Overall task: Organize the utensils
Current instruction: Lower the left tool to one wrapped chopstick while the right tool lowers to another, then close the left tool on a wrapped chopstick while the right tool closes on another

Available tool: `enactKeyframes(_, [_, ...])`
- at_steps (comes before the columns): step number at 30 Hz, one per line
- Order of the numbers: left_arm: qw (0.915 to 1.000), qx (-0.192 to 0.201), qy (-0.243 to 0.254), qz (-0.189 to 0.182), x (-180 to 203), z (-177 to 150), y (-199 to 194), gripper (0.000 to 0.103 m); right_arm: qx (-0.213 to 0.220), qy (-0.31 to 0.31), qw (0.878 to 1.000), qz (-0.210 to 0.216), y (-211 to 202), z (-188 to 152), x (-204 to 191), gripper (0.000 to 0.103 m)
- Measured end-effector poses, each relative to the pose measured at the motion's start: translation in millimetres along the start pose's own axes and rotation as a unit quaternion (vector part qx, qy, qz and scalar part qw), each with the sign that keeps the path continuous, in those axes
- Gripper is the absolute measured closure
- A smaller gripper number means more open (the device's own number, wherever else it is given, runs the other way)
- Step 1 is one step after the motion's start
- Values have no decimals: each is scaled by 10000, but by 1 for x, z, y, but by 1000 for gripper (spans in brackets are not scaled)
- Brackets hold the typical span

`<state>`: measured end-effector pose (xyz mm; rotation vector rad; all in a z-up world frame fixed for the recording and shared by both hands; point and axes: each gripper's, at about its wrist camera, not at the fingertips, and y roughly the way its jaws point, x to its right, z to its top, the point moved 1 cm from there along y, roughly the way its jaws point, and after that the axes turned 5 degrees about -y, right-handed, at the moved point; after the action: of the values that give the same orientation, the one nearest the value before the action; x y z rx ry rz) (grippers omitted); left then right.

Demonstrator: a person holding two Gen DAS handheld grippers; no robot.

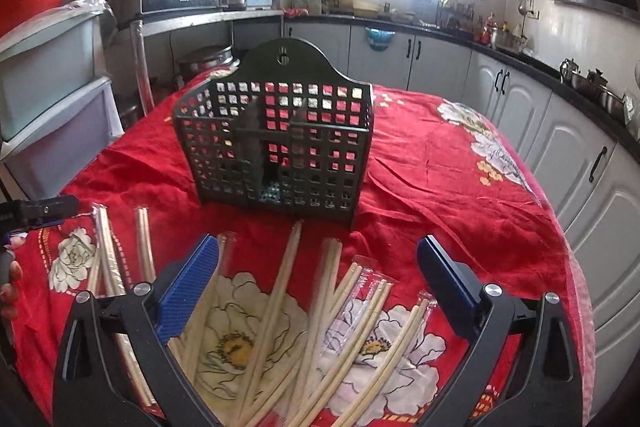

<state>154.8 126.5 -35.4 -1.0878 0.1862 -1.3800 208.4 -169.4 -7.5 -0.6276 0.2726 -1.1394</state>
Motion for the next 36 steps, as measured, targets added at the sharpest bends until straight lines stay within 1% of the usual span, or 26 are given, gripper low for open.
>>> enactKeyframes(2, [9999, -113, -54, -82, -1, 1, 6, 28, -115, 12, 9999, 56, 7, -1, 4, 23])
enactKeyframes(3, [9997, -175, -79, -116, -2, 0, 9, 31, -172, 19, 9998, 76, 11, -1, 5, 25])
enactKeyframes(4, [9995, -249, -109, -166, -2, 0, 13, 32, -226, 22, 9997, 79, 14, -2, 7, 27])
enactKeyframes(5, [9992, -308, -144, -217, -2, 0, 16, 34, -291, 15, 9996, 70, 18, -2, 9, 32])
enactKeyframes(7, [9986, -411, -230, -249, -4, 0, 22, 36, -418, 24, 9991, 99, 25, -4, 12, 36])
enactKeyframes(9, [9979, -503, -322, -246, -8, 1, 30, 39, -530, 62, 9985, 143, 30, -4, 15, 44])
enactKeyframes(10, [9975, -549, -376, -231, -11, 1, 34, 40, -601, 68, 9980, 177, 35, -5, 17, 47])
enactKeyframes(12, [9970, -582, -445, -235, -14, 3, 39, 43, -687, 42, 9974, 198, 40, -5, 18, 55])
enactKeyframes(15, [9970, -585, -446, -256, -15, 8, 44, 44, -822, 6, 9962, 304, 50, -6, 19, 63])
enactKeyframes(19, [9966, -587, -480, -310, -17, 14, 49, 45, -1052, -15, 9934, 464, 66, -7, 17, 67])
enactKeyframes(25, [9978, -522, -322, -251, -14, 17, 54, 52, -1315, 82, 9891, 655, 88, -9, 16, 69])
enactKeyframes(27, [9981, -518, -281, -201, -14, 17, 55, 60, -1386, 126, 9878, 695, 94, -9, 17, 70])
enactKeyframes(31, [9986, -491, -192, -74, -14, 17, 55, 70, -1472, 227, 9857, 783, 102, -11, 17, 74])
enactKeyframes(32, [9987, -486, -171, -43, -15, 18, 56, 73, -1478, 270, 9854, 799, 103, -11, 18, 76])
enactKeyframes(34, [9987, -477, -166, -8, -16, 19, 57, 77, -1474, 342, 9851, 818, 104, -12, 20, 80])
enactKeyframes(35, [9987, -475, -164, 19, -17, 20, 57, 79, -1475, 363, 9849, 827, 104, -12, 22, 83])
enactKeyframes(36, [9987, -475, -153, 45, -17, 20, 57, 82, -1472, 397, 9847, 843, 104, -12, 25, 83])
